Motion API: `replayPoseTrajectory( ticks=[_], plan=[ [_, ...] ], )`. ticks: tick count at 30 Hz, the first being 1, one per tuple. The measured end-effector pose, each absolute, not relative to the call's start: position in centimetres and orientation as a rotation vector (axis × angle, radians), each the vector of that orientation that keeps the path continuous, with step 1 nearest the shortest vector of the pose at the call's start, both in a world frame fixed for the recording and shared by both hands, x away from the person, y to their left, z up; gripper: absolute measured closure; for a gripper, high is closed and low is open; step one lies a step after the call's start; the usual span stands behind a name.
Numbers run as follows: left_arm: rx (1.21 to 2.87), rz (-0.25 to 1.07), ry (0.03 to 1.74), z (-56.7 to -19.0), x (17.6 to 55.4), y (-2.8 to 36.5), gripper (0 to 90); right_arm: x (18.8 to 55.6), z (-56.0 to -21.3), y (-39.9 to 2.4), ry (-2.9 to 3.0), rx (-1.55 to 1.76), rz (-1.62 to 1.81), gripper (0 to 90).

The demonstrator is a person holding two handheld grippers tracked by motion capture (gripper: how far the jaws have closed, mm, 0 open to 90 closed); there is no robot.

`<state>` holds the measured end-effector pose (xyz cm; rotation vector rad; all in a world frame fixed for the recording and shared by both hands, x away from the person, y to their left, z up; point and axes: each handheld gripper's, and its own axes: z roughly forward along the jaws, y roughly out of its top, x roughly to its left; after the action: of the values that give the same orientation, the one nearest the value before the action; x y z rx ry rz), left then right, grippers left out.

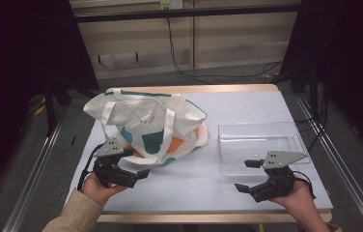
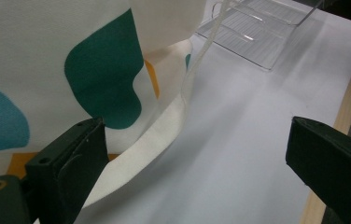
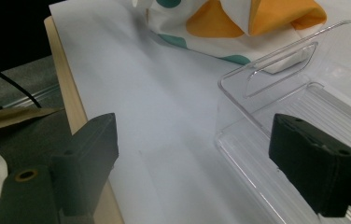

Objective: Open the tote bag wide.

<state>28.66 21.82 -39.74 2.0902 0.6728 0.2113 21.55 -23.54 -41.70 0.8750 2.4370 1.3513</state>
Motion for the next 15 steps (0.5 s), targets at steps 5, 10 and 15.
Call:
replayPoseTrajectory(
  ticks=[5,10,15],
  plan=[
    [2.084,0.213,0.678,-39.63,28.81,21.95,5.7,21.56,-41.56,-23.38,2.442,0.867,1.365,17.2],
    [2.079,0.213,0.682,-39.45,28.97,21.94,5.7,21.62,-41.45,-23.31,2.441,0.877,1.377,18.7],
    [2.086,0.210,0.682,-39.41,29.16,21.99,5.9,21.90,-41.39,-23.10,2.433,0.888,1.397,20.5]
  ],
)
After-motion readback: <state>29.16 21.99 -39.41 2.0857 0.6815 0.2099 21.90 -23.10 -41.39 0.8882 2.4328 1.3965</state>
